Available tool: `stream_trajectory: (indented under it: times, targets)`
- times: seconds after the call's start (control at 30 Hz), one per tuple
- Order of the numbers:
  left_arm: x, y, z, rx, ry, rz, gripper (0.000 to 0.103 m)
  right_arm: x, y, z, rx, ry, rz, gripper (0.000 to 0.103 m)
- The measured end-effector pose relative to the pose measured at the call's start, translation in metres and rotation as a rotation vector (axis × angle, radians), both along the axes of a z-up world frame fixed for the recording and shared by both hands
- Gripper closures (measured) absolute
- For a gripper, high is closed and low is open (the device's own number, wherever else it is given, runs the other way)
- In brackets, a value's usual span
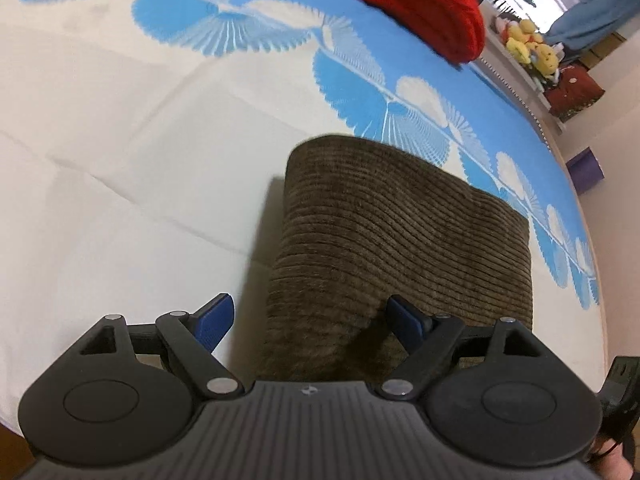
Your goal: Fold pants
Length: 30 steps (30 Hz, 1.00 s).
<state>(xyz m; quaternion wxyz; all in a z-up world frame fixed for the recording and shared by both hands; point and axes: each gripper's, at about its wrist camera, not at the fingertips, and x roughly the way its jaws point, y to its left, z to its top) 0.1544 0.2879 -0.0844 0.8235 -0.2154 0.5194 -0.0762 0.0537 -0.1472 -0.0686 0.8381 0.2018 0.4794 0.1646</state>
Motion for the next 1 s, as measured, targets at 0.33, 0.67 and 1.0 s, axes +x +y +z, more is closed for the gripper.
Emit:
stream_trajectory:
  times: [0.33, 0.67, 1.0]
  targets:
    - [0.036, -0.035, -0.031, -0.055, 0.104, -0.028, 0.015, 0.021, 0.002, -0.020, 0.045, 0.099, -0.039, 0.027]
    - [0.058, -0.093, -0.004, -0.092, -0.028, -0.107, 0.064, 0.033, -0.024, 0.031, 0.047, -0.079, -0.005, 0.066]
    - [0.090, -0.218, 0.022, -0.192, -0.210, -0.236, 0.066, 0.047, -0.139, 0.072, -0.059, -0.230, -0.089, 0.066]
